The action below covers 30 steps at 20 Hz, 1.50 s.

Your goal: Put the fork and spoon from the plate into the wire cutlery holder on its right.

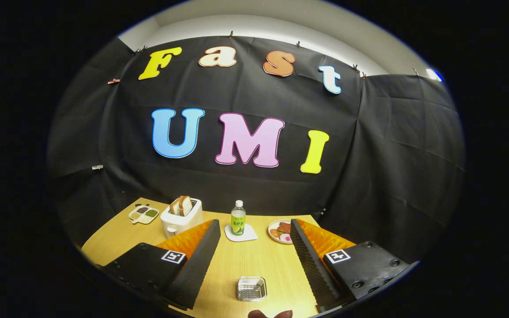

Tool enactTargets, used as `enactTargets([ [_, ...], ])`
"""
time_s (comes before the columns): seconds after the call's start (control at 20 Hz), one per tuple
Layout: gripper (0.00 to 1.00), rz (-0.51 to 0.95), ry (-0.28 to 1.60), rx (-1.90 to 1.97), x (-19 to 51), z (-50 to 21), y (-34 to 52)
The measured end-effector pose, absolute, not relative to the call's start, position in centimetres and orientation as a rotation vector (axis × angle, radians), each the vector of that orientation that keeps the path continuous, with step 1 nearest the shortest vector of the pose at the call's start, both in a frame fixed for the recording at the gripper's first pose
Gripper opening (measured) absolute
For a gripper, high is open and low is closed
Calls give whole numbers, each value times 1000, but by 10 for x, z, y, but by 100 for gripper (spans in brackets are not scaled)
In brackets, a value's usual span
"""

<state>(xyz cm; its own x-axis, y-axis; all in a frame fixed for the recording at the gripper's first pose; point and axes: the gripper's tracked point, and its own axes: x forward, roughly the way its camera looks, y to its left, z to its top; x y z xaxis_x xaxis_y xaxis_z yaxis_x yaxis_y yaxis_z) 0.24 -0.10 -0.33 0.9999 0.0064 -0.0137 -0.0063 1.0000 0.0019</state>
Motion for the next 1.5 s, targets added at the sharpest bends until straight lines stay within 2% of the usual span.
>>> enactTargets([
  [0.25, 98, 79, 85, 11, 2, -21, 25],
  [0.55, 99, 245, 338, 64, -10, -85, 92],
  [0.8, 100, 396, 641, 159, -35, -160, 160],
  [1.3, 86, 435, 1051, 176, -48, -278, 227],
  [1.35, 79, 429, 1085, 178, -48, -287, 232],
  [1.5, 78, 386, 1169, 183, -45, -316, 240],
])
